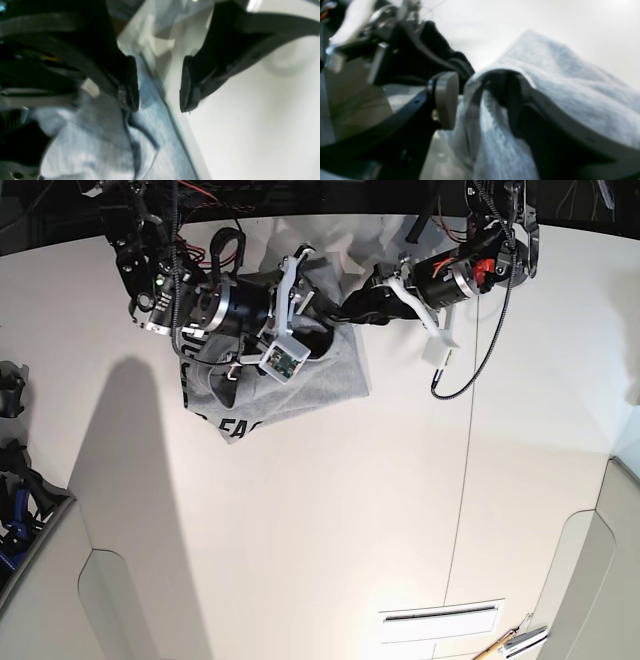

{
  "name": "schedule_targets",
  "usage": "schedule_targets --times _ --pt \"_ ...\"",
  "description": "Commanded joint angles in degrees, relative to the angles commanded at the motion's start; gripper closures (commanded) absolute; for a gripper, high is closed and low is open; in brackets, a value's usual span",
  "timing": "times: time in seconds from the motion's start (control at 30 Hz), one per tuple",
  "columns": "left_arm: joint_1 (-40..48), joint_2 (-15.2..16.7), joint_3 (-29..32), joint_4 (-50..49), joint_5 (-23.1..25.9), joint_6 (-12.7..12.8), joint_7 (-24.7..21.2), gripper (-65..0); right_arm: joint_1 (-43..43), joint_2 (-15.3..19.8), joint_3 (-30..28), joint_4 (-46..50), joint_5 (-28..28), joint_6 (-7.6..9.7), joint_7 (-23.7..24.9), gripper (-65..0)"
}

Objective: Fold the T-shirt properly
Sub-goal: 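Grasp the folded bundle's edge with both grippers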

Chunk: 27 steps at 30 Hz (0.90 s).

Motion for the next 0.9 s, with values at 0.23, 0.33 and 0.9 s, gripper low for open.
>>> schedule_targets --times 0.23,0.33,0.9 --pt "0.0 0.0 -7.4 0.0 -7.6 0.0 4.9 -30.5 0.2 -1.0 0.6 3.8 0.6 0.0 0.3 -30.4" --pt "0.0 0.0 -9.3 0.0 -11.2 0.0 7.5 -30.5 0.2 -1.0 1.6 7.6 0.6 -0.02 0.9 -30.4" --pt "0.2 0.0 -9.4 9.7 -13.0 0.0 9.3 -30.5 -5.7 -0.8 27.6 9.9 7.3 -1.29 -6.3 0.0"
